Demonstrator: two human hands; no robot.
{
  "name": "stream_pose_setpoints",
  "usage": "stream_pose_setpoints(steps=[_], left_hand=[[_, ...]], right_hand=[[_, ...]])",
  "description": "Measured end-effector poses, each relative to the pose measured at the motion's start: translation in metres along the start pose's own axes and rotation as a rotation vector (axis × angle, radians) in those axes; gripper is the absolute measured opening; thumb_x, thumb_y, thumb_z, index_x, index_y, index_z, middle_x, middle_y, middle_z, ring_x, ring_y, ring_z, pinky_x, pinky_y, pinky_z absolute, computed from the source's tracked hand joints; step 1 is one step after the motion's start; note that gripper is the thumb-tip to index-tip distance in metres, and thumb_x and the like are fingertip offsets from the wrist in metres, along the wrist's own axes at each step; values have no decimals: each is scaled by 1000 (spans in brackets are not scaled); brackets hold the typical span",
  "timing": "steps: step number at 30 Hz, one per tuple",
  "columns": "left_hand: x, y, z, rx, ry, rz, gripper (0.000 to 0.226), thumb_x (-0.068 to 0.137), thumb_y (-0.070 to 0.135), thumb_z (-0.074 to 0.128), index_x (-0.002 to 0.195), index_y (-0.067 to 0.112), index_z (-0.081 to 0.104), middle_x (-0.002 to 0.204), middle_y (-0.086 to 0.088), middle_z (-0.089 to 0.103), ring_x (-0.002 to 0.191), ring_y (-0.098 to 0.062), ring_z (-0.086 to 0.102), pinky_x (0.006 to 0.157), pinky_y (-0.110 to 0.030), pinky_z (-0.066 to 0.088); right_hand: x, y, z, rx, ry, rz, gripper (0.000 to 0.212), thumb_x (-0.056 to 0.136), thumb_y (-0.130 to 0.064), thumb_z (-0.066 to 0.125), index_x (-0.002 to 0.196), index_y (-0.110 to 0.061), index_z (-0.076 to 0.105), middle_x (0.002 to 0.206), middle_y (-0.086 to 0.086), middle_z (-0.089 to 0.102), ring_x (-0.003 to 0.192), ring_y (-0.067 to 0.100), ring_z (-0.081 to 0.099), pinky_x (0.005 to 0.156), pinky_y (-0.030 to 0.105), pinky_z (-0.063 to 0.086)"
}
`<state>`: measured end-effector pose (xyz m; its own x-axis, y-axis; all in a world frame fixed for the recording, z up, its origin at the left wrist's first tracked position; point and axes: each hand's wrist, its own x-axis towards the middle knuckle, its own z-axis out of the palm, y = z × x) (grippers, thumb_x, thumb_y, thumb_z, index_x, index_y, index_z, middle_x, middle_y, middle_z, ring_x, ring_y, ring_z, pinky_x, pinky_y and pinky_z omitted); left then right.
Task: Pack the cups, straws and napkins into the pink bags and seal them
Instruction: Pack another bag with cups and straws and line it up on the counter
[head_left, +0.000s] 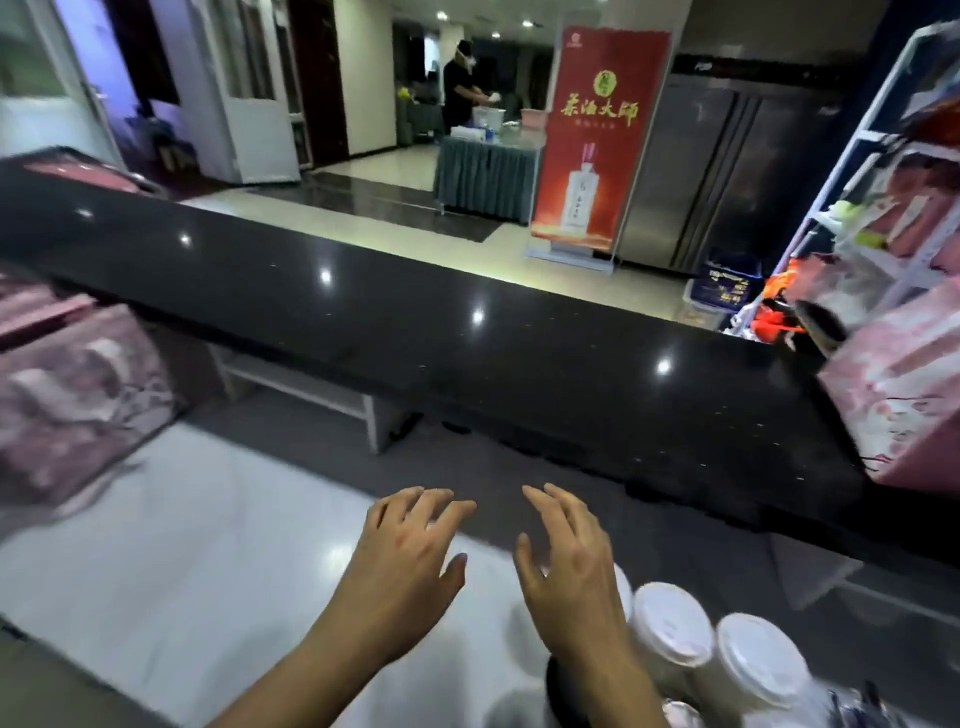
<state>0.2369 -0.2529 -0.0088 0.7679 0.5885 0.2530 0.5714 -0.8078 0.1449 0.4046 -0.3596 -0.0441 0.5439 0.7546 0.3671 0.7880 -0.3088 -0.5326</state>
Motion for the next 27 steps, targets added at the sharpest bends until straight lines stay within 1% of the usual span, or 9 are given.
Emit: stream_pose_setpoints(steps=[2, 4, 7, 11, 15, 18, 23, 27], left_hand=[[-27, -43, -13, 1, 12, -66, 51, 78, 39, 72, 126, 32, 59, 125, 6, 64, 114, -22, 62, 93, -39, 51], [-55, -83, -25, 0, 36, -117, 49, 78, 37, 72, 125, 31, 60, 124, 6, 65, 114, -23, 62, 93, -40, 52], [-94, -140, -38, 14, 78, -182, 44, 80, 39, 63, 124, 31, 61, 123, 7, 65, 114, -23, 62, 92, -40, 53], [-137, -209, -53, 31, 126, -253, 42, 82, 41, 56, 122, 31, 60, 122, 8, 64, 113, -21, 61, 91, -39, 52], [-168, -265, -65, 51, 139, -336, 42, 85, 45, 46, 124, 33, 59, 122, 11, 63, 114, -19, 59, 92, -37, 51], [-178, -302, -70, 38, 150, -387, 42, 85, 45, 46, 123, 32, 59, 121, 11, 63, 112, -20, 59, 91, -37, 51], [-174, -359, -77, 27, 150, -463, 44, 85, 44, 46, 124, 31, 60, 122, 12, 63, 112, -20, 59, 93, -39, 51], [-158, -411, -81, 38, 129, -498, 45, 86, 43, 45, 128, 30, 57, 125, 12, 62, 114, -20, 56, 94, -39, 49]], right_hand=[[-3, -37, 26, 22, -39, -19, 52, 91, -25, 63, 140, -34, 50, 144, -9, 49, 132, 14, 45, 108, 34, 39], [-6, -77, 51, 34, -79, -40, 50, 93, -26, 60, 141, -35, 48, 146, -11, 46, 134, 12, 42, 110, 31, 34], [-12, -136, 93, 48, -133, -78, 48, 96, -29, 59, 142, -37, 47, 147, -13, 44, 134, 10, 41, 110, 27, 32], [-17, -206, 146, 96, -195, -132, 47, 95, -29, 61, 140, -37, 47, 145, -12, 46, 131, 10, 45, 108, 28, 36], [-12, -264, 182, 140, -256, -202, 49, 94, -27, 62, 140, -37, 49, 143, -13, 48, 128, 9, 47, 107, 31, 40], [3, -297, 207, 152, -290, -244, 48, 94, -26, 62, 139, -38, 48, 143, -14, 48, 128, 9, 46, 108, 32, 41], [47, -344, 258, 156, -302, -292, 46, 93, -28, 63, 137, -38, 50, 140, -12, 49, 125, 10, 46, 106, 36, 44], [90, -382, 306, 154, -280, -342, 41, 93, -30, 62, 134, -34, 55, 138, -9, 50, 124, 11, 46, 106, 37, 39]])
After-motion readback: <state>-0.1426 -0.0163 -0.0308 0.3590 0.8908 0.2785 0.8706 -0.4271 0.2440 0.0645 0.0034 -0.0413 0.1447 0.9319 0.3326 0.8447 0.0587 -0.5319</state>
